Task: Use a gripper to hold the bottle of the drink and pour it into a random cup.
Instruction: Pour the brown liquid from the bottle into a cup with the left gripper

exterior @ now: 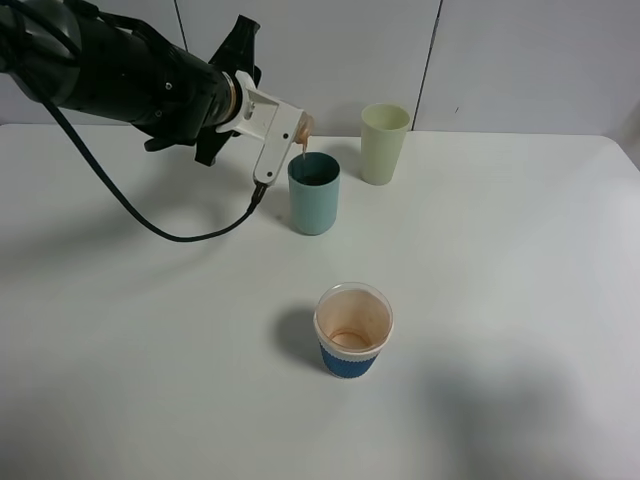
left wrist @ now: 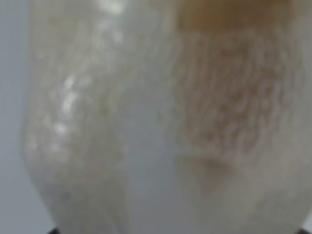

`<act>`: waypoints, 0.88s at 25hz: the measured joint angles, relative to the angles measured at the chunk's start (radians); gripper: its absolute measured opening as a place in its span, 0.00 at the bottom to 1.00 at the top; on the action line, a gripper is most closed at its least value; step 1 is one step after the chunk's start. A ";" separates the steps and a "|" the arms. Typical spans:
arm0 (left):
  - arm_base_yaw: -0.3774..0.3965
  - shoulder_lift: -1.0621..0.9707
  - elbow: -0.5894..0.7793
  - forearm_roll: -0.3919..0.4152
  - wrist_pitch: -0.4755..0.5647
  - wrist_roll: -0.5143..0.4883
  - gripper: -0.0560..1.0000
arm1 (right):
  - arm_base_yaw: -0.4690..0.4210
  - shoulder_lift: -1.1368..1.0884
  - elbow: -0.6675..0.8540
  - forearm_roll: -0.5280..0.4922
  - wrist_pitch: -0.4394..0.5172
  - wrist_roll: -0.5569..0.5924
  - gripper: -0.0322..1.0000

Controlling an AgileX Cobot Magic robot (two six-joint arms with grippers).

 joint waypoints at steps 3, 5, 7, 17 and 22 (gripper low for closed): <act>-0.004 0.000 0.000 0.000 0.002 0.000 0.37 | 0.000 0.000 0.000 0.000 0.000 0.000 1.00; -0.008 0.000 -0.003 0.000 0.003 0.000 0.37 | 0.000 0.000 0.000 0.000 0.000 0.000 1.00; -0.010 0.000 -0.003 0.000 0.003 0.000 0.37 | 0.000 0.000 0.000 0.000 0.000 0.000 1.00; -0.039 0.000 -0.003 0.000 0.025 0.000 0.37 | 0.000 0.000 0.000 0.000 0.000 0.000 1.00; -0.039 0.000 -0.003 0.000 0.039 0.021 0.37 | 0.000 0.000 0.000 0.000 0.000 0.000 1.00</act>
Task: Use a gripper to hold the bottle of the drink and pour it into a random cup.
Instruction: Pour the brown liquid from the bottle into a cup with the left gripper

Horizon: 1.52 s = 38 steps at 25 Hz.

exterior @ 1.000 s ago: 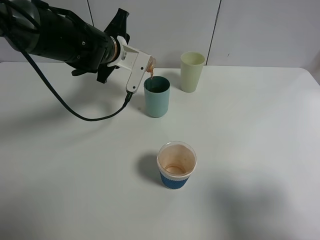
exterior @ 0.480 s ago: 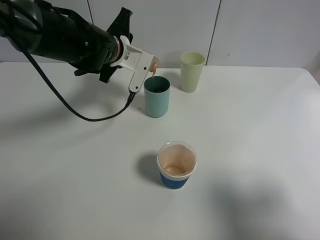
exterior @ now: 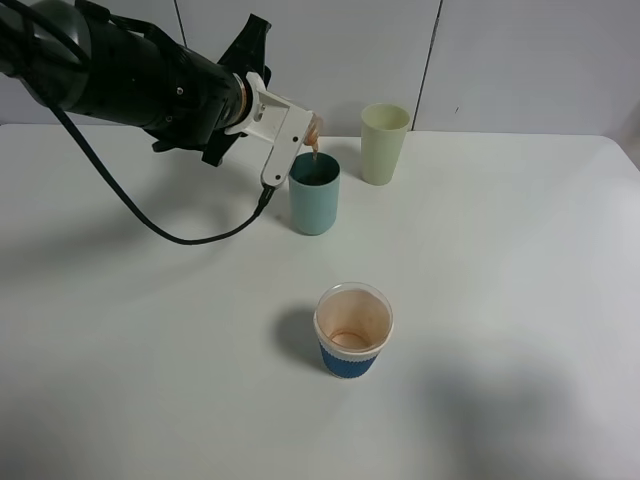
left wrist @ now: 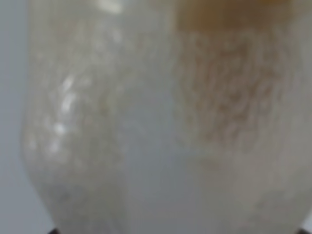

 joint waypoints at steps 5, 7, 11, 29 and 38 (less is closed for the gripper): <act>0.000 0.000 0.000 0.000 0.004 0.027 0.37 | 0.000 0.000 0.000 0.000 0.000 0.000 1.00; -0.001 0.000 0.000 0.000 0.012 0.043 0.37 | 0.000 0.000 0.000 0.000 0.000 0.000 1.00; -0.001 0.000 0.000 0.000 0.016 0.078 0.37 | 0.000 0.000 0.000 0.000 0.000 0.000 1.00; -0.001 0.000 -0.011 0.000 0.015 0.153 0.37 | 0.000 0.000 0.000 0.000 0.000 0.000 1.00; -0.001 0.000 -0.061 0.000 -0.020 0.167 0.37 | 0.000 0.000 0.000 0.000 0.000 0.000 1.00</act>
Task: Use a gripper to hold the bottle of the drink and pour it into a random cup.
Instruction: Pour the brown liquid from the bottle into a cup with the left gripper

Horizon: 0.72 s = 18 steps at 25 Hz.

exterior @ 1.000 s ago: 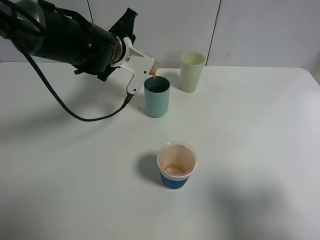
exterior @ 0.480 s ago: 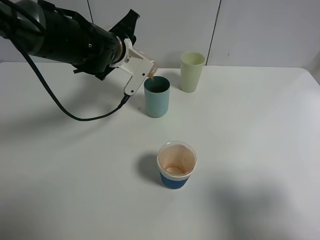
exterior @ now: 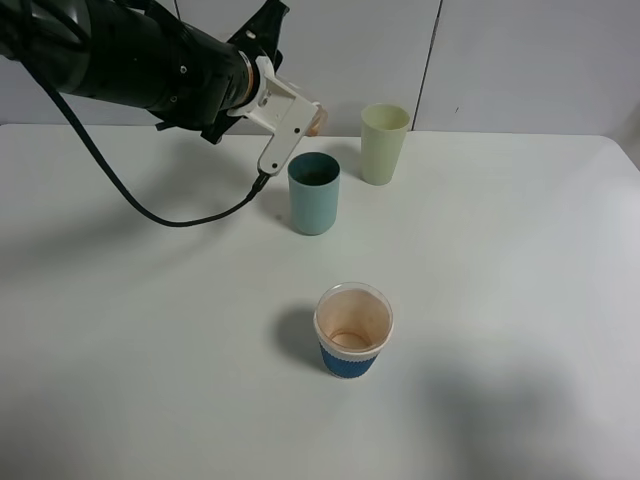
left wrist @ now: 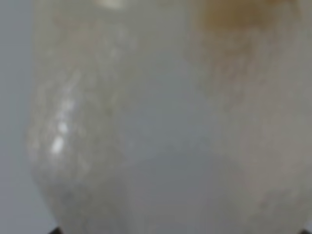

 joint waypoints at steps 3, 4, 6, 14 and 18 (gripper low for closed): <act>0.000 0.000 0.000 0.000 -0.001 0.003 0.37 | 0.000 0.000 0.000 0.000 0.000 0.000 1.00; 0.000 0.000 0.000 0.000 -0.001 0.003 0.37 | 0.000 0.000 0.000 0.000 0.000 0.000 1.00; 0.000 0.000 0.000 0.000 -0.001 0.007 0.37 | 0.000 0.000 0.000 0.000 0.000 0.000 1.00; 0.000 0.000 0.000 0.000 -0.001 0.067 0.37 | 0.000 0.000 0.000 0.000 0.000 0.000 1.00; 0.000 0.000 0.000 0.000 -0.001 0.089 0.37 | 0.000 0.000 0.000 0.000 0.000 0.000 1.00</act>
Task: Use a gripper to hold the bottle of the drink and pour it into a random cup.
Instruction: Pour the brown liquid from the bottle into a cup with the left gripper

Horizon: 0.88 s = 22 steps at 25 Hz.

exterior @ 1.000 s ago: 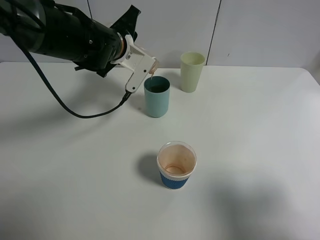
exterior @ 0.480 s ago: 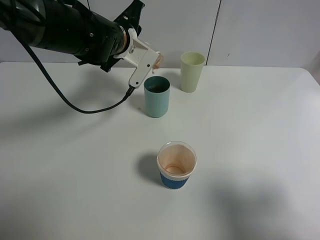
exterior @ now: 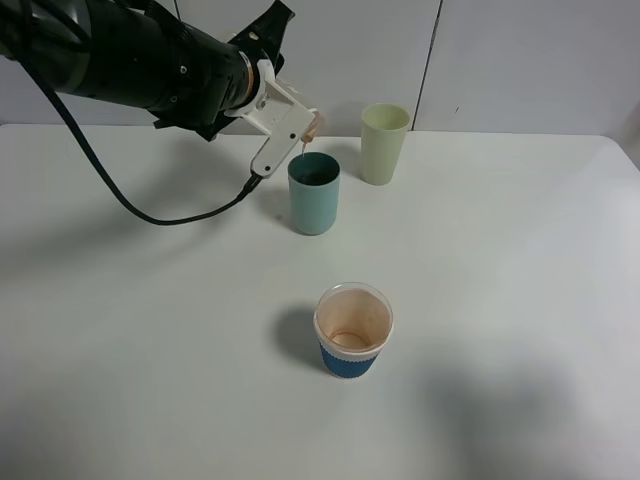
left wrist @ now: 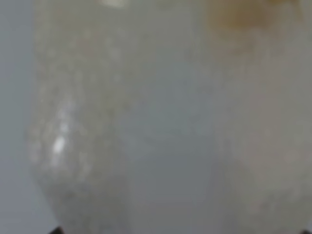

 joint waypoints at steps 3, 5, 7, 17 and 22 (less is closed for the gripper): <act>0.000 0.000 0.000 0.000 0.000 0.006 0.37 | 0.000 0.000 0.000 0.000 0.000 0.000 1.00; 0.000 0.000 0.000 0.000 0.000 0.008 0.37 | 0.000 0.000 0.000 0.000 0.000 0.000 1.00; 0.000 0.000 0.000 0.000 0.000 0.009 0.37 | 0.000 0.000 0.000 0.000 0.000 0.000 1.00; 0.000 0.000 0.000 0.000 -0.001 -0.064 0.37 | 0.000 0.000 0.000 -0.001 0.000 0.001 1.00; 0.000 0.000 0.000 0.000 -0.008 -0.219 0.37 | 0.000 0.000 0.000 -0.001 0.000 0.001 1.00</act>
